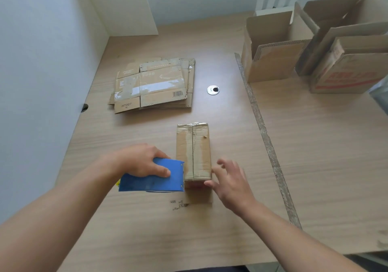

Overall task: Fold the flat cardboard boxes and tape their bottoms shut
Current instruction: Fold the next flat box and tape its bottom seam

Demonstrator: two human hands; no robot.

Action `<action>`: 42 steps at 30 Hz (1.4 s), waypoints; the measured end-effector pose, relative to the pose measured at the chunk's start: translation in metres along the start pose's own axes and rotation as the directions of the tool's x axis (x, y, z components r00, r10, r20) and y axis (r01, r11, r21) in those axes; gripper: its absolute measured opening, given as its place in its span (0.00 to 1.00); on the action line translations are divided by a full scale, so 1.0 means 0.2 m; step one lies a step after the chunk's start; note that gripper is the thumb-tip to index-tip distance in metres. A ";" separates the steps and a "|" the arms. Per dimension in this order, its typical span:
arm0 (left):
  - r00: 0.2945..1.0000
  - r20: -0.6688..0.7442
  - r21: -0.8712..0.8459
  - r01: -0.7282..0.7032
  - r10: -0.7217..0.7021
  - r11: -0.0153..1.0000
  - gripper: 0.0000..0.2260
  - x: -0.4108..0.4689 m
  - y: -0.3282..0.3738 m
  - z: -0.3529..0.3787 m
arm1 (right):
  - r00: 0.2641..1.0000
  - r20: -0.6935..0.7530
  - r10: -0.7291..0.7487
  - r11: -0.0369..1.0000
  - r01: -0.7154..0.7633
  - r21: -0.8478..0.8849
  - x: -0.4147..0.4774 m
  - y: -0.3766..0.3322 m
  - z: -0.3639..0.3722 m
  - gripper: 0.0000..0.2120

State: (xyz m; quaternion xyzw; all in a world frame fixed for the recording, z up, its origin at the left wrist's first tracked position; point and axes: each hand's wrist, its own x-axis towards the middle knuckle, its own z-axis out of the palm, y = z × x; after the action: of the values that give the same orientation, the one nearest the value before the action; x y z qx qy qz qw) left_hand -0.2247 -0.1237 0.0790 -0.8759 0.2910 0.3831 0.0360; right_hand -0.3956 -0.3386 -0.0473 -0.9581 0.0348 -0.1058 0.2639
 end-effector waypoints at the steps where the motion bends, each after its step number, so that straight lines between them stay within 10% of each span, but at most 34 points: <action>1: 1.000 -0.003 -0.010 0.001 -0.001 1.000 0.18 0.00 0.00 0.00 | 0.995 -0.044 -0.090 0.995 0.088 -0.044 0.02 0.02 -0.01 0.20; 5: 1.000 -0.016 -0.077 0.020 -0.021 0.997 0.17 0.00 -0.01 0.04 | 0.888 0.198 -0.416 0.870 0.451 -0.197 0.12 0.02 -0.05 0.31; 17: 1.000 0.000 -0.232 -0.015 0.015 0.973 0.15 0.00 -0.09 0.08 | 0.706 0.573 -0.415 0.840 0.540 -0.058 0.37 0.12 -0.15 0.29; 26: 0.999 -0.021 -0.298 -0.037 0.032 0.954 0.09 0.02 -0.11 0.11 | 0.868 0.286 -0.407 0.901 0.433 -0.032 0.23 0.09 -0.07 0.21; 33: 0.997 -0.033 -0.301 -0.078 0.071 0.950 0.13 0.02 -0.14 0.12 | 0.930 0.331 -0.162 0.979 0.111 0.168 0.27 -0.03 -0.03 0.25; 42: 0.988 -0.054 -0.403 -0.153 0.143 0.903 0.17 0.00 -0.19 0.15 | 0.932 0.289 -0.217 0.966 0.248 -0.075 0.19 0.06 0.01 0.26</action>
State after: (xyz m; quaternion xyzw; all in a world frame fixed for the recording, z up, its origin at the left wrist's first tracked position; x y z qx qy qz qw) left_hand -0.2249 -0.0836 0.0517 -0.8442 0.2711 0.4264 -0.1789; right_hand -0.3589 -0.3517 -0.0482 -0.9738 -0.1105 0.0015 0.1985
